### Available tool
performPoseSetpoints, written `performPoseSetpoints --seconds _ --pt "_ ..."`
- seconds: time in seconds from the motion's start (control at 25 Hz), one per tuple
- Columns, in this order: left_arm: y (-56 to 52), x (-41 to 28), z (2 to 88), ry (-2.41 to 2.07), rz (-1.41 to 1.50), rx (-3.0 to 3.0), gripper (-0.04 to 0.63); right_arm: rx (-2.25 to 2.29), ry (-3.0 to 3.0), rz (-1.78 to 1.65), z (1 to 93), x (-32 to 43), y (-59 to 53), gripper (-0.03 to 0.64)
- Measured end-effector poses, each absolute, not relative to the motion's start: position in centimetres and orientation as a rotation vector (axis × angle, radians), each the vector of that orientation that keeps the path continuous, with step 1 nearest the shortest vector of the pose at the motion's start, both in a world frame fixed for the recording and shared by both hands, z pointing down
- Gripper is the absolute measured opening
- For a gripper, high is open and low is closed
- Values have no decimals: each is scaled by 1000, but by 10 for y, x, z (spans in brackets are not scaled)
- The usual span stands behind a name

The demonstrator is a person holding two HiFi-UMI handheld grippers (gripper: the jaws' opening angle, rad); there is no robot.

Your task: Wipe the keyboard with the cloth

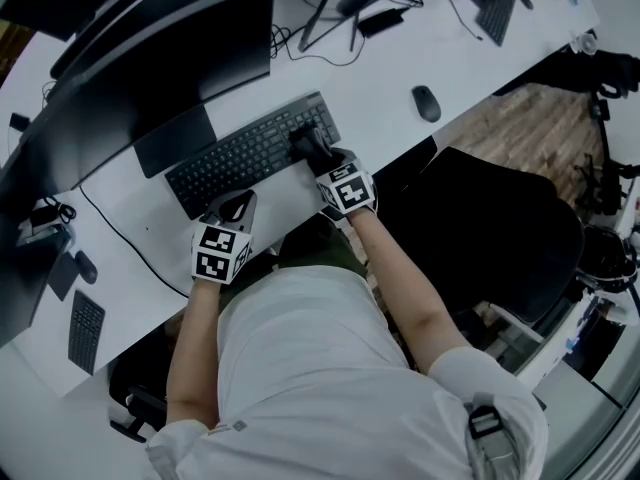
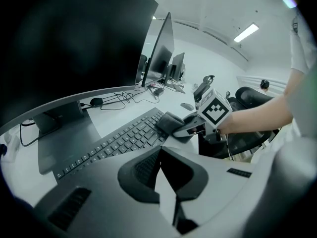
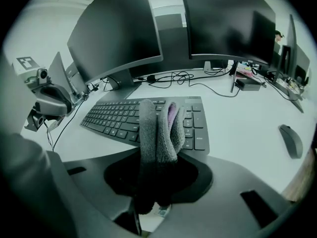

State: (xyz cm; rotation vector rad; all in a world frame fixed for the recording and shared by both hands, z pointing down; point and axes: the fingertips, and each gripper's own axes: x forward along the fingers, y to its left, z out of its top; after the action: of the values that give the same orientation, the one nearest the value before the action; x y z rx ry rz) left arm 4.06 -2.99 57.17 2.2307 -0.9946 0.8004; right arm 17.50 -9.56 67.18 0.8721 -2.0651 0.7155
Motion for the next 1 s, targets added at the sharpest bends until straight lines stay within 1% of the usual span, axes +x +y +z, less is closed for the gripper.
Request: performPoseSetpoints --seconds 0.44,1.0 --pt "-39 45 575 -999 801 2215 -2 889 -2064 717 666 193 -120 137" --pt "-55 48 576 -1041 775 2181 -2 848 -2127 745 662 180 -165 140"
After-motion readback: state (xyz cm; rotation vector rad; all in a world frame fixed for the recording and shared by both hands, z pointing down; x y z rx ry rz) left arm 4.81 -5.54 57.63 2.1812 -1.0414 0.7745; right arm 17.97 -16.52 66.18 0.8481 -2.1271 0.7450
